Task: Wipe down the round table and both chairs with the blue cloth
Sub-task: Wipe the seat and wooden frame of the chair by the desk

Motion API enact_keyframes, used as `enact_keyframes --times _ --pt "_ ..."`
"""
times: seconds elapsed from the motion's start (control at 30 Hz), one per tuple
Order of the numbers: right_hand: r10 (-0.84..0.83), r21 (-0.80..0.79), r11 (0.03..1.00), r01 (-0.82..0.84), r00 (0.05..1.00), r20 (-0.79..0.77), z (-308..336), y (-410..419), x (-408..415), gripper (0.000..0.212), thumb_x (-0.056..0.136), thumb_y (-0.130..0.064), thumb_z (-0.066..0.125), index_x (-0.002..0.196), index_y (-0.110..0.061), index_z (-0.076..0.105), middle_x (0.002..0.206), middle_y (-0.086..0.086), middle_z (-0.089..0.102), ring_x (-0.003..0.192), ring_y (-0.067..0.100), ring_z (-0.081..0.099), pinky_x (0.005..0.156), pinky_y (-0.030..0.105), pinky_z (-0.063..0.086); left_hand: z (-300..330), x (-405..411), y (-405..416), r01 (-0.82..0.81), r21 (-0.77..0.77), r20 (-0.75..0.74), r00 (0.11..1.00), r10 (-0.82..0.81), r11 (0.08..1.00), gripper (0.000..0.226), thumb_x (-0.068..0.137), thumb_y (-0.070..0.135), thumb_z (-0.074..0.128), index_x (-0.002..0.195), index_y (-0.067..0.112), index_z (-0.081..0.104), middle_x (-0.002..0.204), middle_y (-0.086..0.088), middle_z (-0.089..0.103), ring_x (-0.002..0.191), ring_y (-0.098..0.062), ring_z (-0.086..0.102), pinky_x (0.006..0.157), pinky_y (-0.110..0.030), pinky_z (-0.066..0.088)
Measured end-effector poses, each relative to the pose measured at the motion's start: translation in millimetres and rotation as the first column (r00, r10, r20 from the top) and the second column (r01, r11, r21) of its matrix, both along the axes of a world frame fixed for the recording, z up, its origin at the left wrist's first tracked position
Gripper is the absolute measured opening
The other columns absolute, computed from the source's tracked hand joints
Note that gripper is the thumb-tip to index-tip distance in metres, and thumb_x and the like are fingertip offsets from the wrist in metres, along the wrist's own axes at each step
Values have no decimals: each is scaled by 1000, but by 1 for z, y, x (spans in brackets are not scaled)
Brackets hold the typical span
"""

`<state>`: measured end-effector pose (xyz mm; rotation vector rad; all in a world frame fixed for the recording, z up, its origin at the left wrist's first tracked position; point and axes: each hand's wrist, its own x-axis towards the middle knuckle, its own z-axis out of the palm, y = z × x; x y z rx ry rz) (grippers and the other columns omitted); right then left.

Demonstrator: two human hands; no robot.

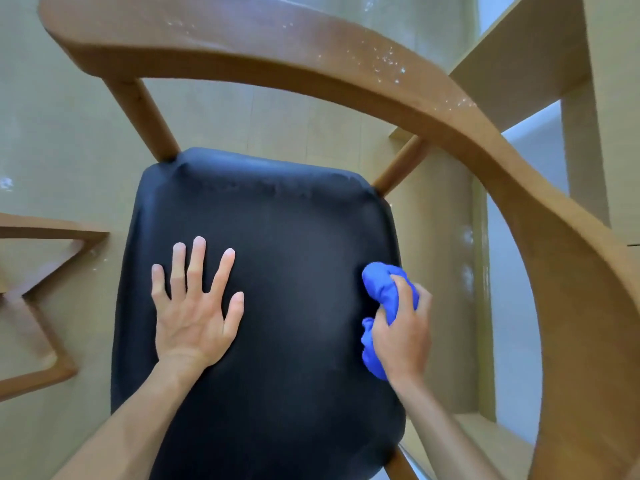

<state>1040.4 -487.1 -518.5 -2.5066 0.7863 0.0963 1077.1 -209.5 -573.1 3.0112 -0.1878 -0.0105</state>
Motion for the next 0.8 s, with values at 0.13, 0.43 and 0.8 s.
enact_keyframes --times 0.13,0.43,0.8 --pt "-112 -57 992 115 992 53 -6 -16 47 42 78 -12 47 110 -38 52 123 -10 43 93 24 59 71 32 44 -9 1 1 13 11 30 999 -13 1000 63 92 48 29 151 26 27 160 -13 12 147 -36 10 115 -61 9" --pt "-149 -10 989 149 988 -37 -12 -51 144 45 78 -7 45 119 -23 55 112 7 55 93 26 55 76 32 42 -10 1 0 12 3 52 999 -12 1000 62 92 48 29 150 25 30 160 -14 13 147 -37 10 115 -59 7" --pt "480 -128 872 -472 876 44 14 62 -57 52 58 5 72 107 -11 68 118 20 57 86 39 61 61 40 54 8 0 -2 0 15 -63 998 1 1000 62 92 46 31 150 24 29 159 -16 16 146 -38 10 114 -60 7"
